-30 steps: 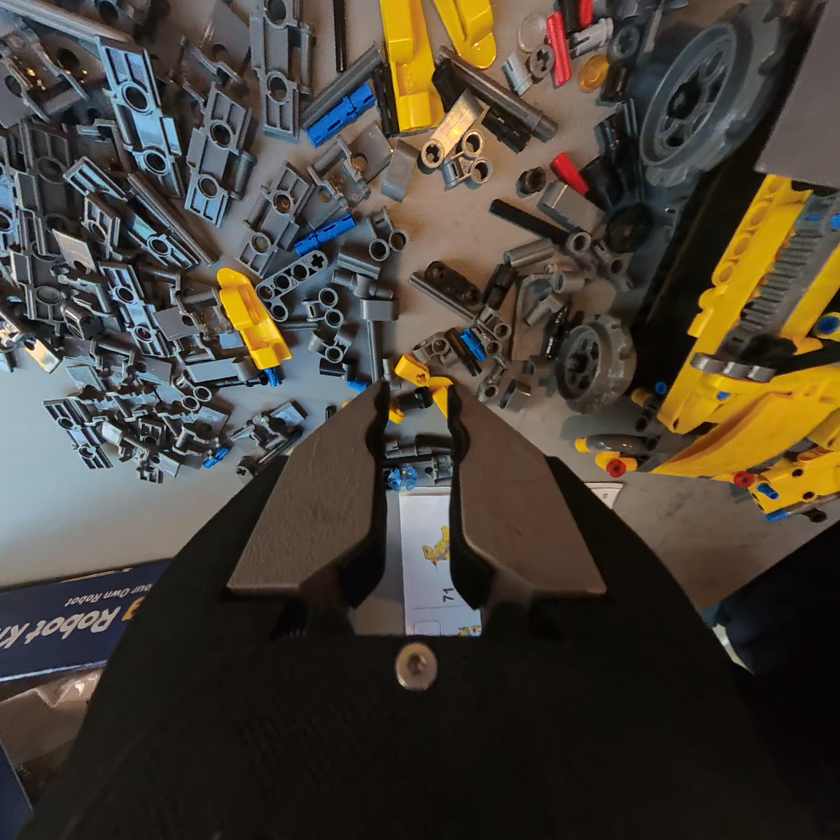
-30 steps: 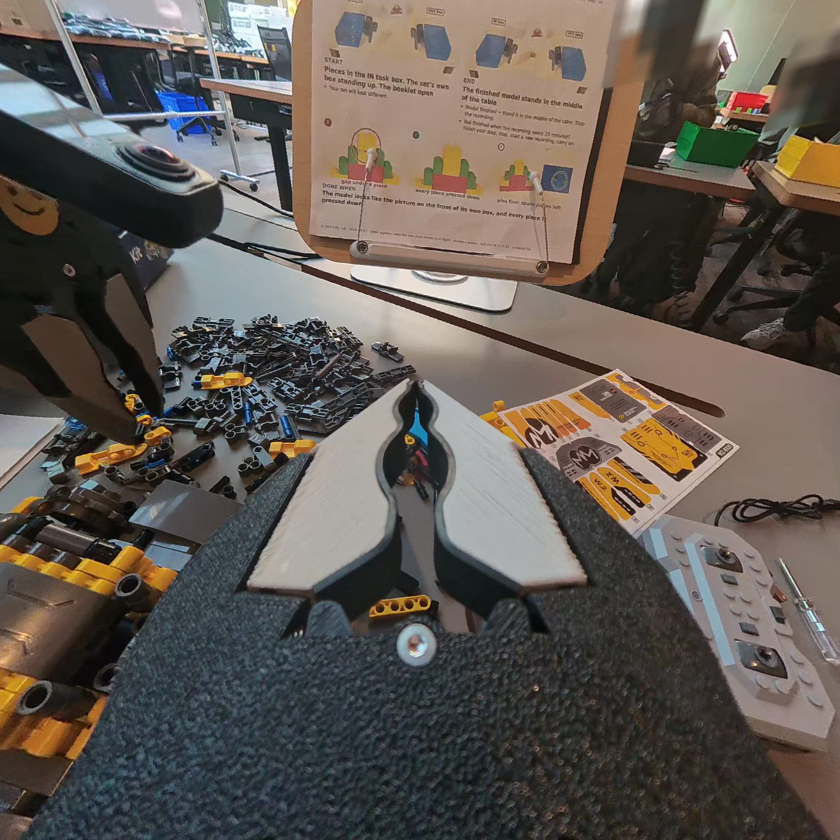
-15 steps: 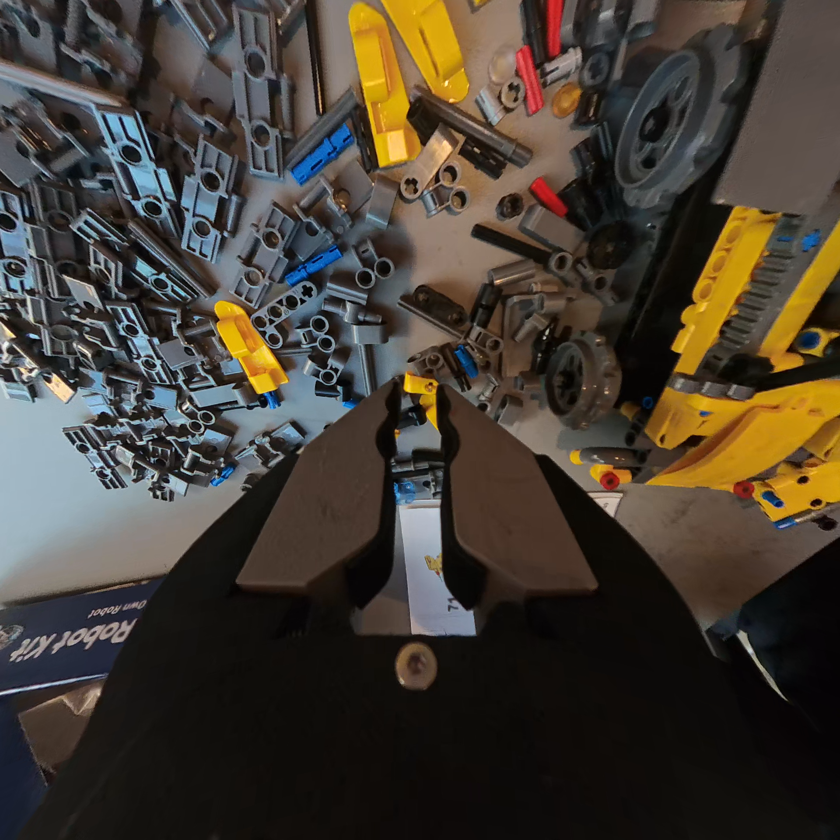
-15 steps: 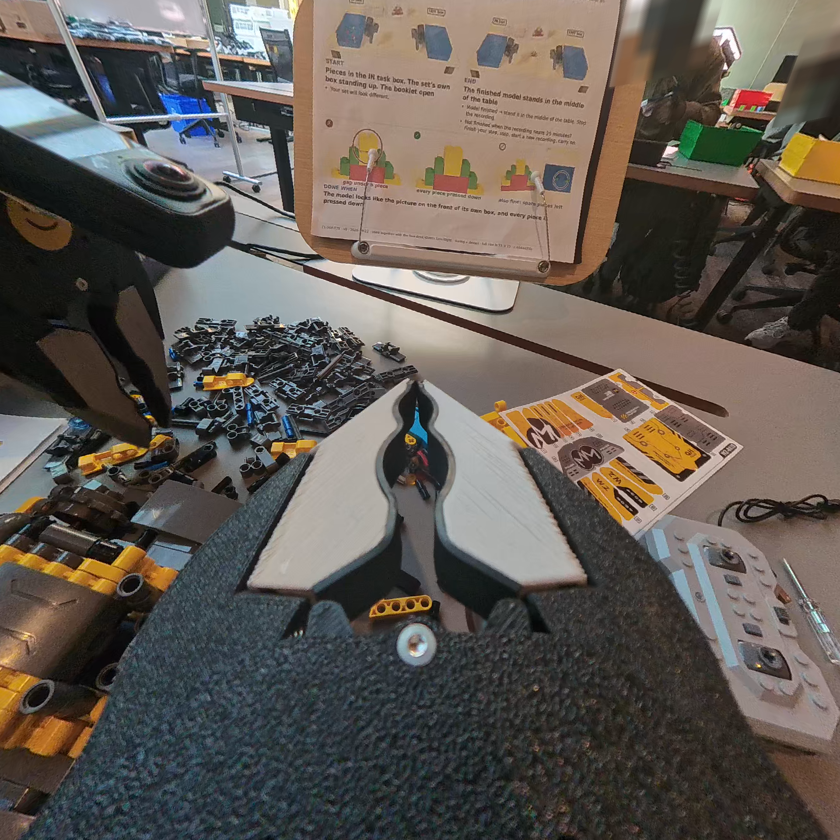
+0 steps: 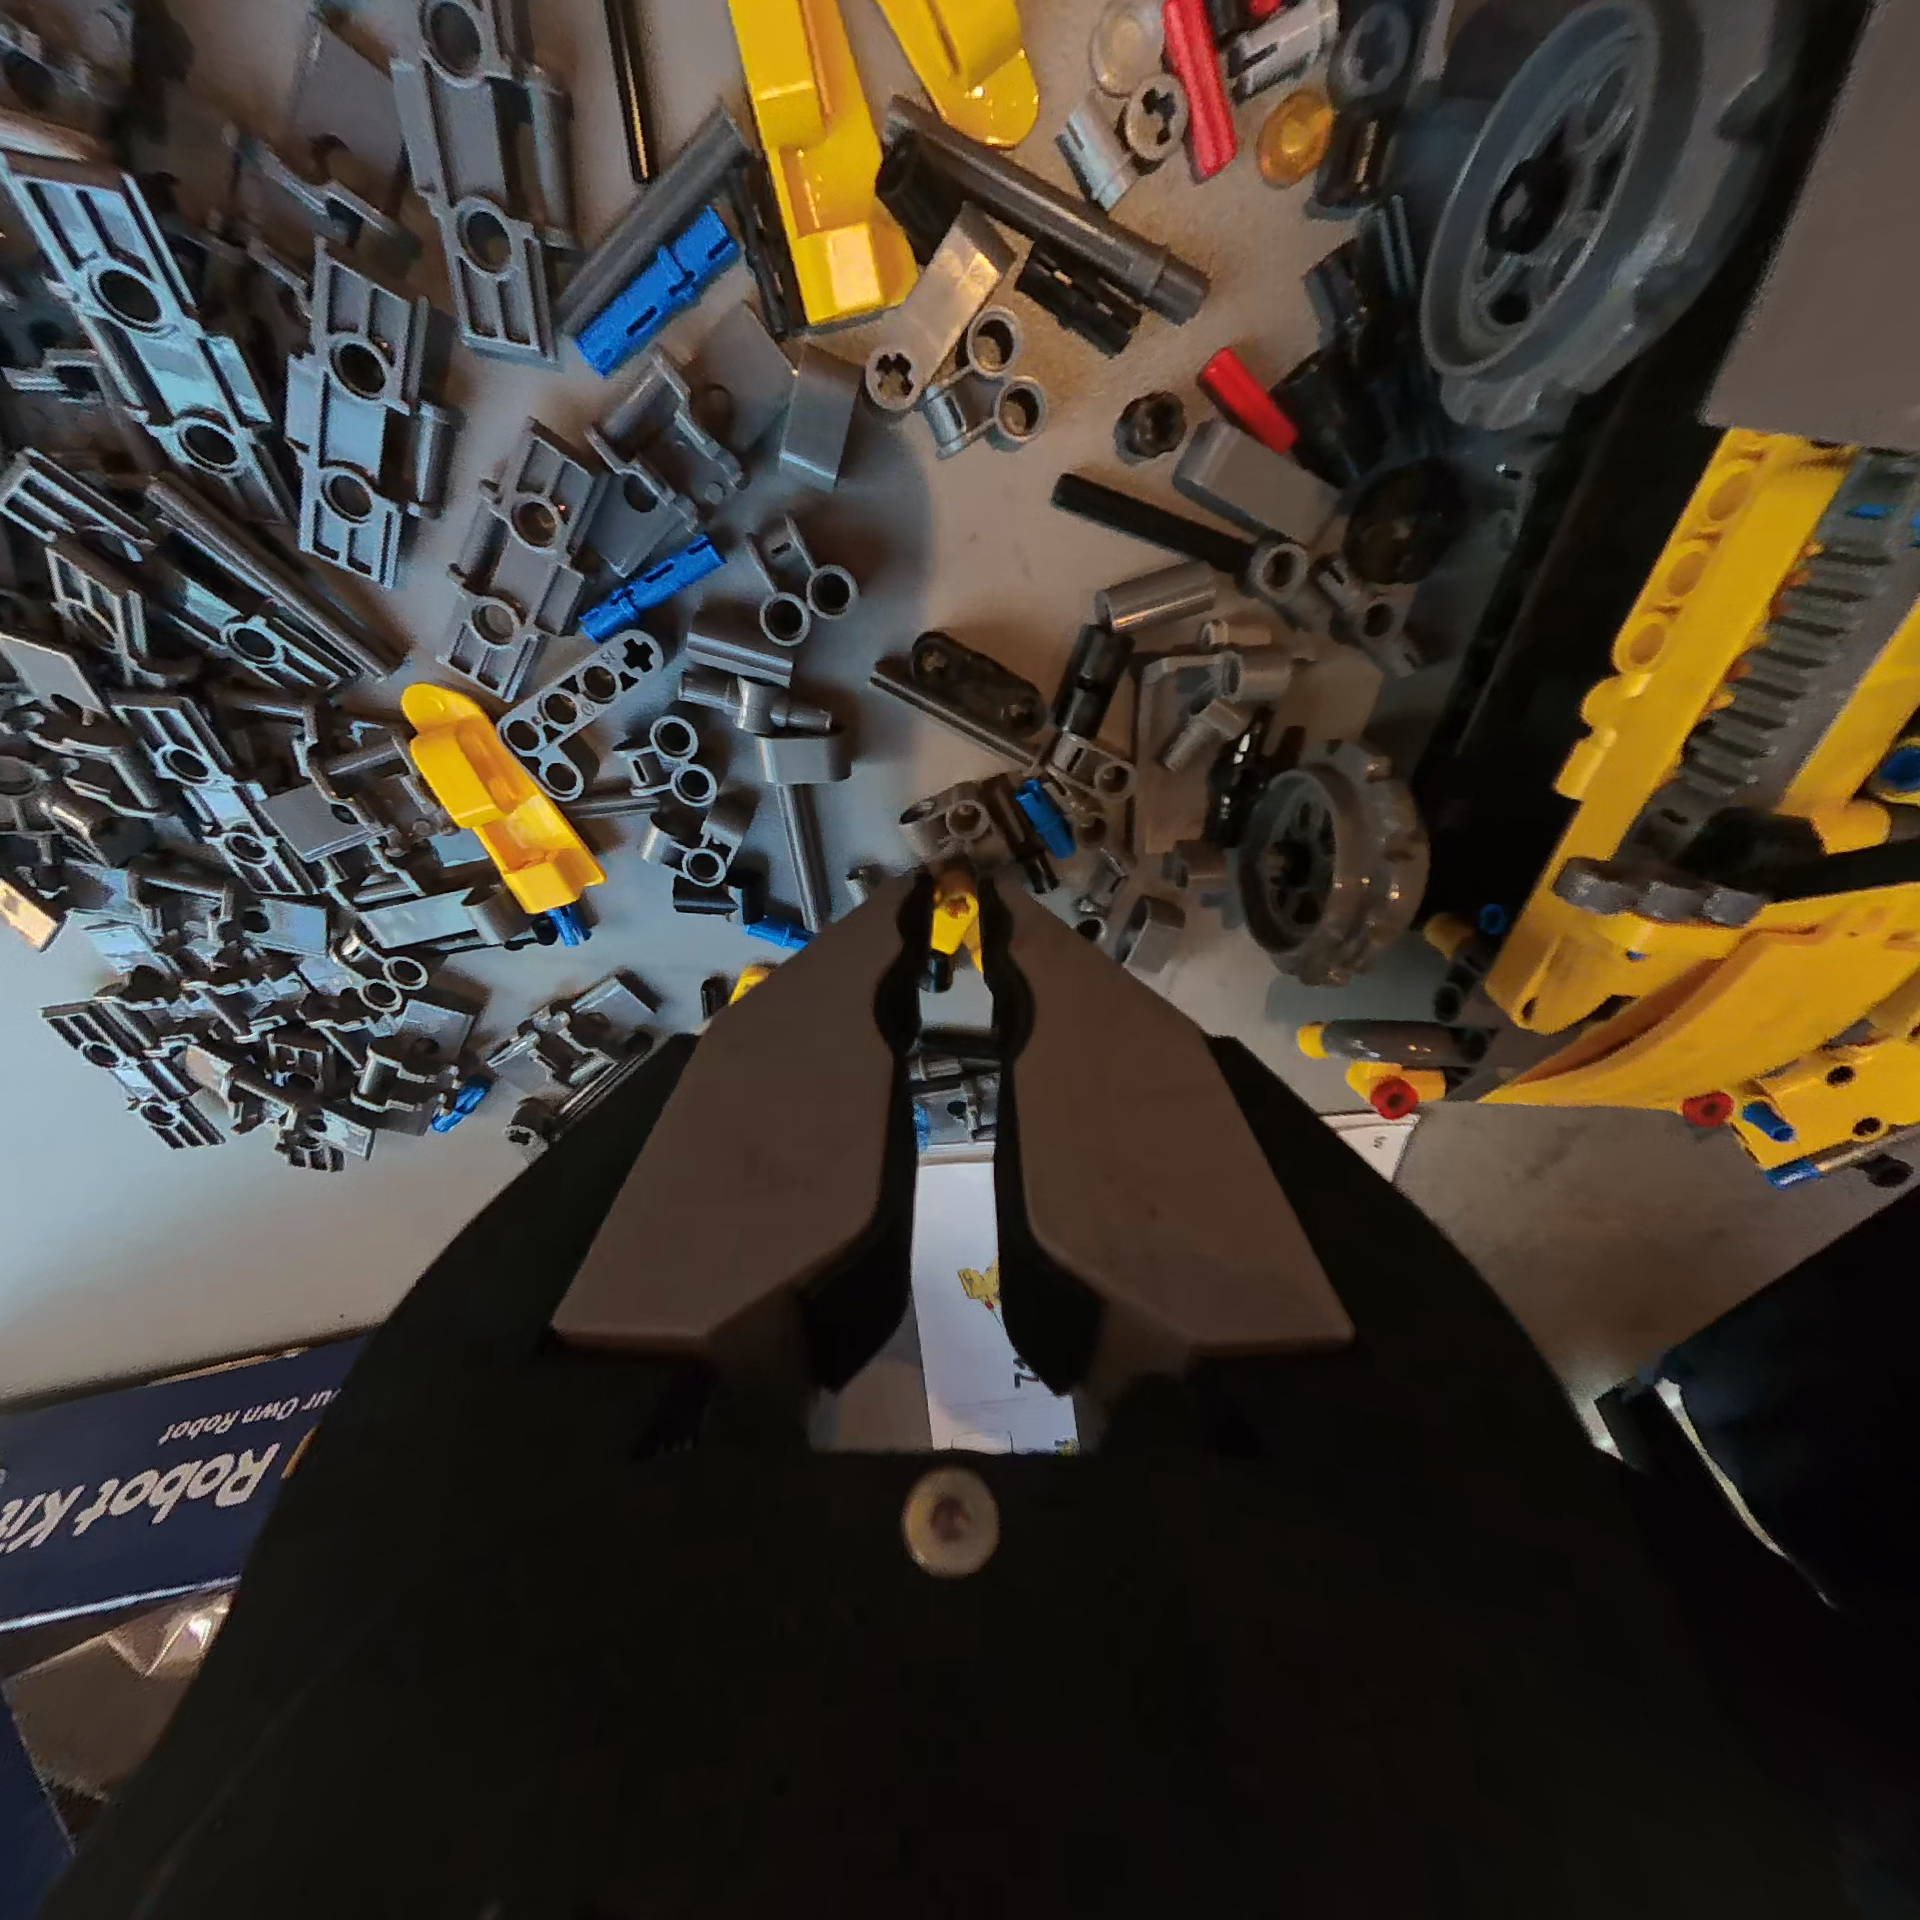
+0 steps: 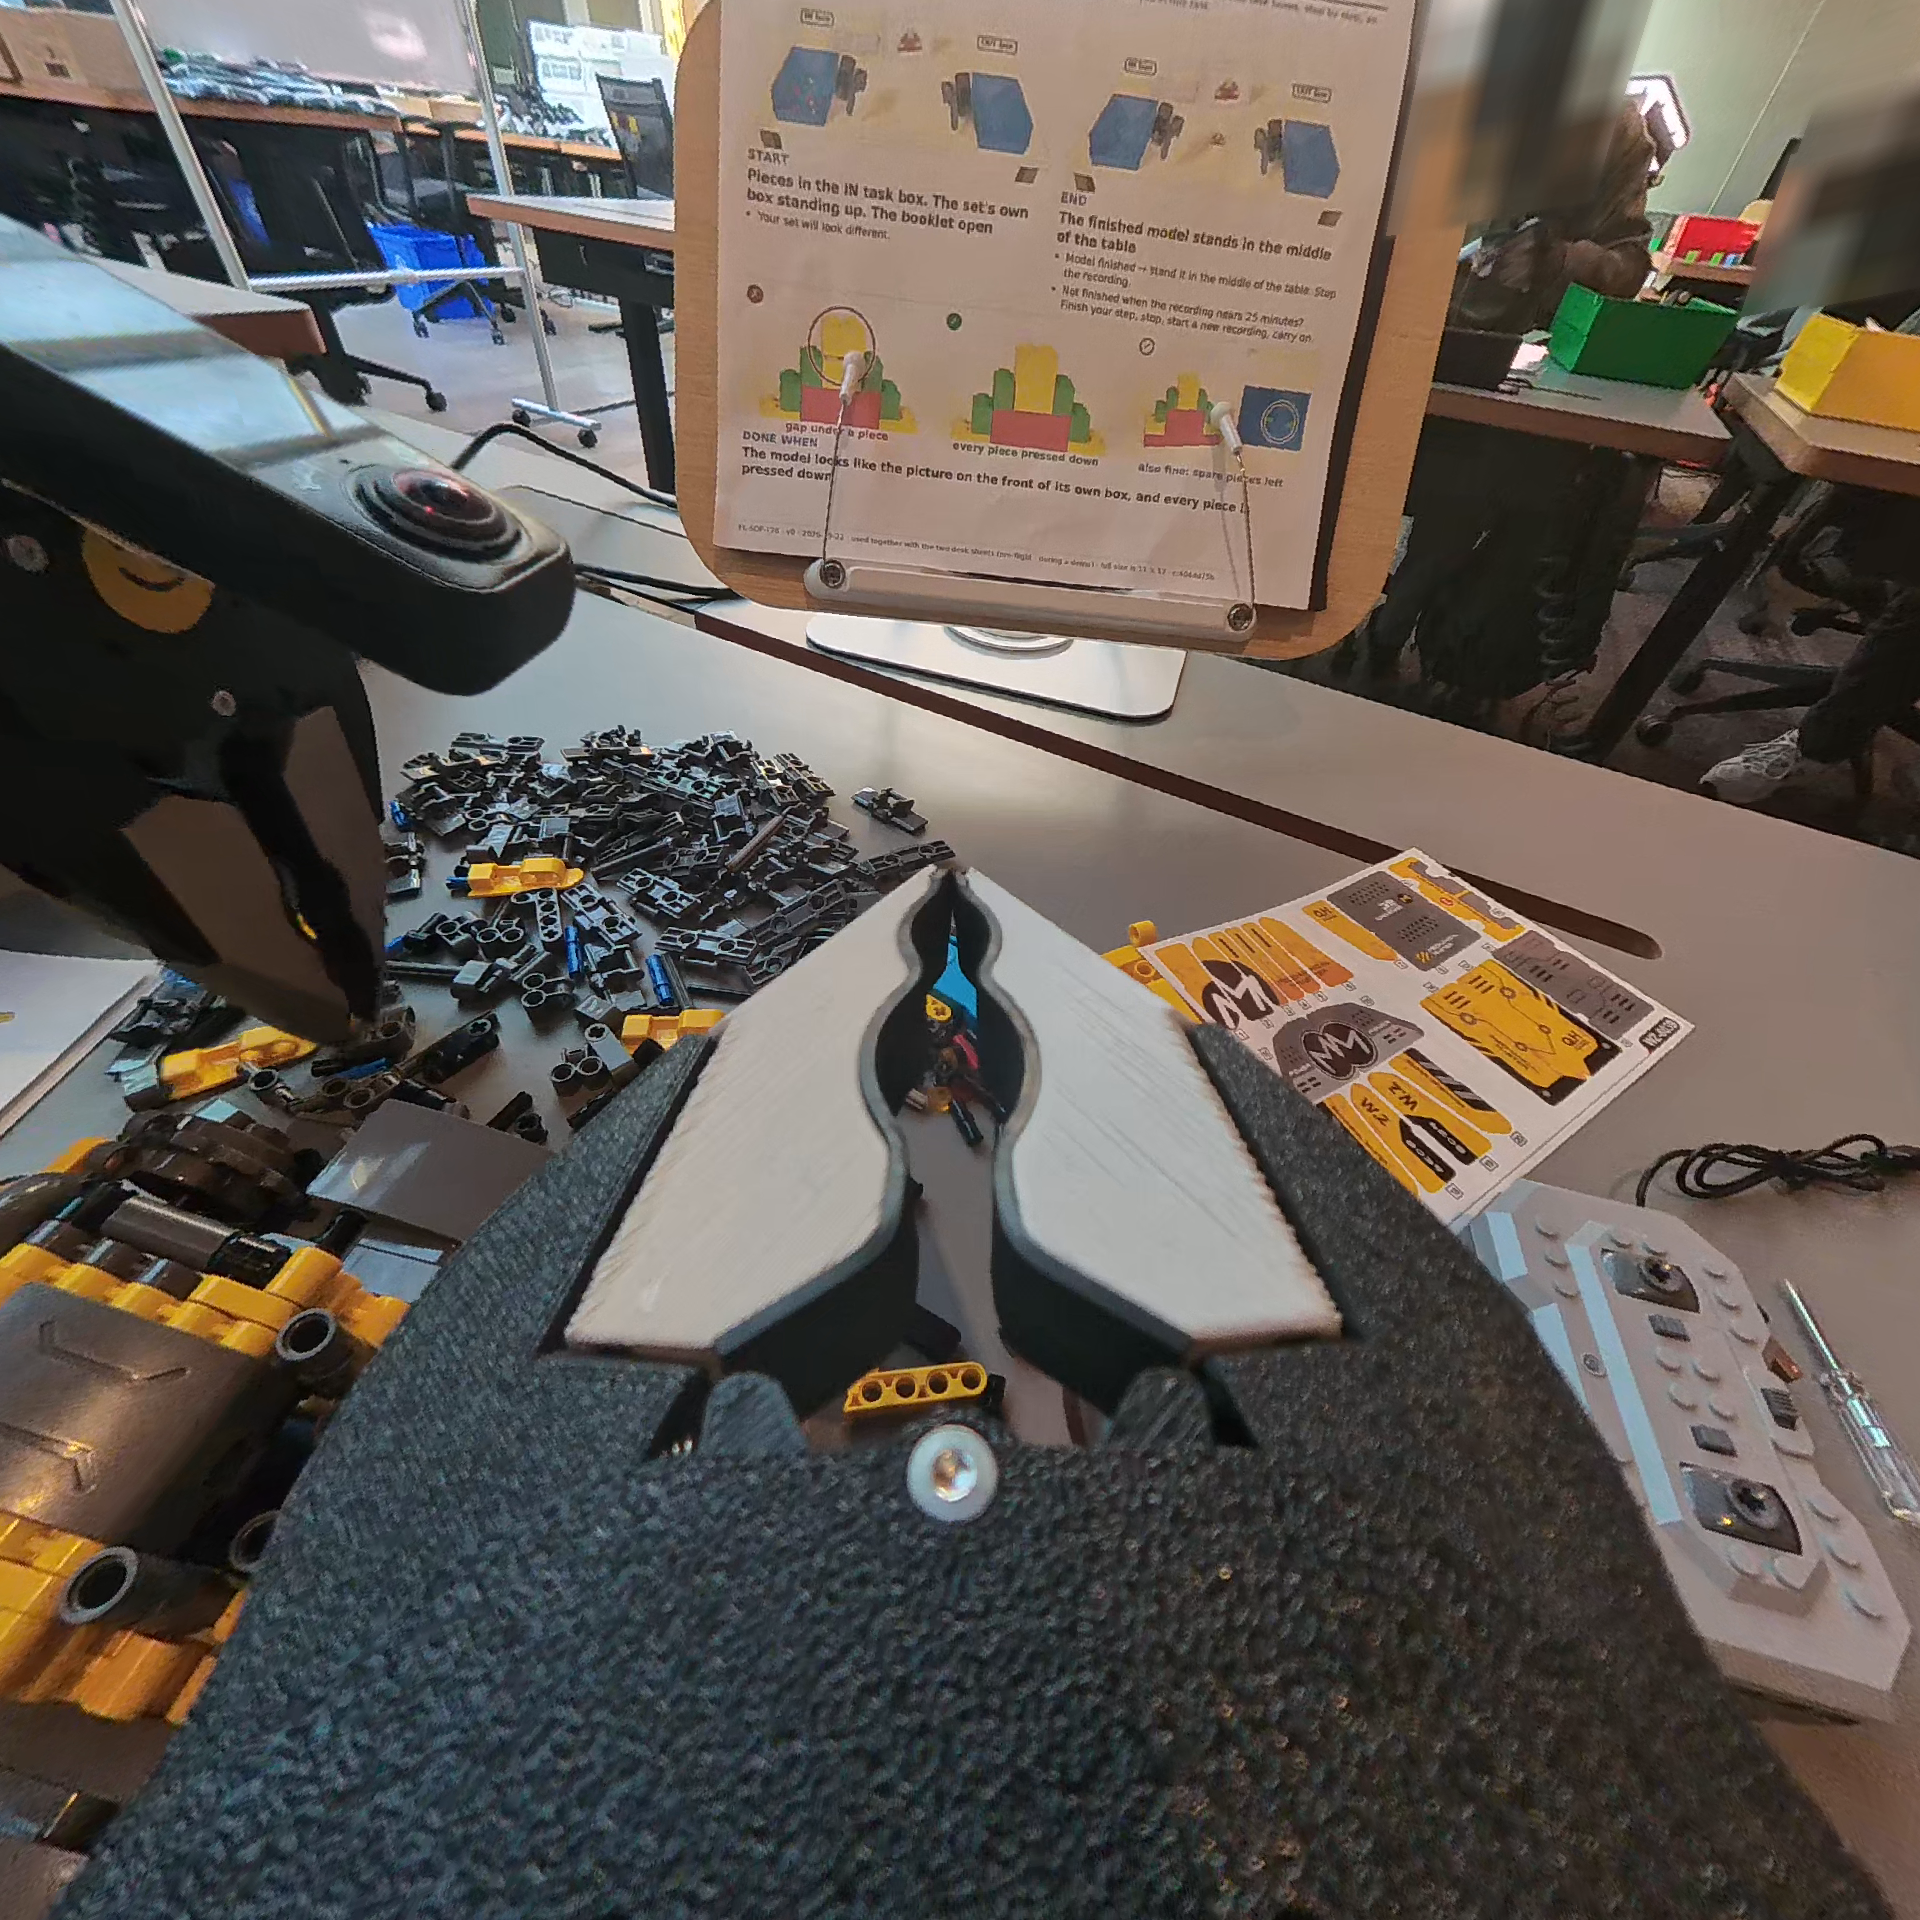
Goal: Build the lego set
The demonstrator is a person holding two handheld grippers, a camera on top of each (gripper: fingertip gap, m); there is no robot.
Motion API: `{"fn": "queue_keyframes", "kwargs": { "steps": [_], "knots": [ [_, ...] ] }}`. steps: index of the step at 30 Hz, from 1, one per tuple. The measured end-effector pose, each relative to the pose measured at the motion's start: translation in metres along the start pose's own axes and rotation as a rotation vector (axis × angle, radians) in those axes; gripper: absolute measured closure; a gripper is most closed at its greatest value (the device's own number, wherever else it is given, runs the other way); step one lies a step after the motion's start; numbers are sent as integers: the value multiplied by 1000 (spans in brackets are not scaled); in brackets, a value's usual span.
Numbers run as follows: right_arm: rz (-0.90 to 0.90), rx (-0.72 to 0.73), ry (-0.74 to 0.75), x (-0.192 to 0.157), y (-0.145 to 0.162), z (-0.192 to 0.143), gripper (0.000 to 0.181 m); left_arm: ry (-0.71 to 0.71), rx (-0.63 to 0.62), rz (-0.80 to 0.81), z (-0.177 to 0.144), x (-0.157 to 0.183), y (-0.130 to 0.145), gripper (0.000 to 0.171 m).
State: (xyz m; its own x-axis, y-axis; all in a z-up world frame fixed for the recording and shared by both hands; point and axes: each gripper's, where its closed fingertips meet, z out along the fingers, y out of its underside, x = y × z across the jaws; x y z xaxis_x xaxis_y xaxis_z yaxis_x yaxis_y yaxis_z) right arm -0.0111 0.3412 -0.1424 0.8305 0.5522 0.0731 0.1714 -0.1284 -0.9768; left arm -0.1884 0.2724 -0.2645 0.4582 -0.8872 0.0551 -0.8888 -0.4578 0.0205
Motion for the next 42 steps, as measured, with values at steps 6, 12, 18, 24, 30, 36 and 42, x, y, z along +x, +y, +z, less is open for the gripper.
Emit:
{"fn": "queue_keyframes", "kwargs": {
  "steps": [6, 12, 18, 24, 30, 36, 42],
  "knots": [
    [1, -1, 0, 0, 0, 1, 181, -1, 4, 9, -2, 1, 1, 167],
    [5, 37, -49, -7, -7, -2, 179, -18, 159, -11, -28, -3, -16, 167],
    [1, 137, -255, -45, -25, -7, 164, 54, 705, -80, -113, -3, -77, 167],
    [-163, 160, -170, -62, -31, -4, 161, 329, 1145, -133, -194, 19, -103, 167],
    [-210, 281, -8, -60, -56, -17, 153, 576, 1258, -137, -212, 43, -120, 167],
    [-152, 359, 16, -56, -70, -31, 155, 678, 1225, -113, -203, 68, -137, 168],
    [-166, 342, 66, -45, -68, -35, 174, 639, 1206, -99, -198, 75, -142, 168]
  ]
}}
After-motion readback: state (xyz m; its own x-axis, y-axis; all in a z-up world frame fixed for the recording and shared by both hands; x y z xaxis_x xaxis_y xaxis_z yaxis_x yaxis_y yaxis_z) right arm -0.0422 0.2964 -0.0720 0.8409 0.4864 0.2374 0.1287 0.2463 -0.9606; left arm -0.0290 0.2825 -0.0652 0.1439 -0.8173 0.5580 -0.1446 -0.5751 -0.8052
